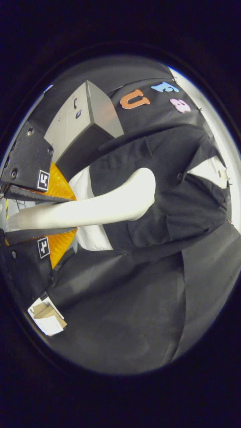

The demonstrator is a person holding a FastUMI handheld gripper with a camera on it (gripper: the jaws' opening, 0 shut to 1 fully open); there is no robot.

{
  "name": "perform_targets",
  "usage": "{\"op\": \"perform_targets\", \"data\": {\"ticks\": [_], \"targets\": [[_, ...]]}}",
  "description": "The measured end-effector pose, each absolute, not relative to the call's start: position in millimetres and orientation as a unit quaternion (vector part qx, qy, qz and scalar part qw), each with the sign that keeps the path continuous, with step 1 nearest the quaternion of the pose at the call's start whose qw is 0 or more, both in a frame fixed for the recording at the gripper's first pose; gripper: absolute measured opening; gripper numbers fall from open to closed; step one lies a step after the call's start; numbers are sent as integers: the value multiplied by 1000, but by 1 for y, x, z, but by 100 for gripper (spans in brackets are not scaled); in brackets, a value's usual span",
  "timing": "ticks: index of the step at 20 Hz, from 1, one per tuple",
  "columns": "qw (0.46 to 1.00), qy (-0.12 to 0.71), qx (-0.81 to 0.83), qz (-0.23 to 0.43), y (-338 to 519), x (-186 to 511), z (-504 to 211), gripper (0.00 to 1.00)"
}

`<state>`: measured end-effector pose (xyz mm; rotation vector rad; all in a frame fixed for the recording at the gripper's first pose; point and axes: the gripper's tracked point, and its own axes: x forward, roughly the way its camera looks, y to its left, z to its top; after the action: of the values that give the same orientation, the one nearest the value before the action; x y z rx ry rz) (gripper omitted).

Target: Iron the clothes twice with a garment steamer, once on the left side and once on the right side.

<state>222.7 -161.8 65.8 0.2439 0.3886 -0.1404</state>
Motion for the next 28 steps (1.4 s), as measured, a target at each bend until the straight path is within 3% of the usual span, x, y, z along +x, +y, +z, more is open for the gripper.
{"op": "perform_targets", "data": {"ticks": [6, 15, 28], "targets": [[979, 163, 98, -72, -74, 137, 85, 38], [985, 169, 31, -18, 42, 55, 72, 38], [980, 199, 11, 4, 84, 28, 43, 38]]}}
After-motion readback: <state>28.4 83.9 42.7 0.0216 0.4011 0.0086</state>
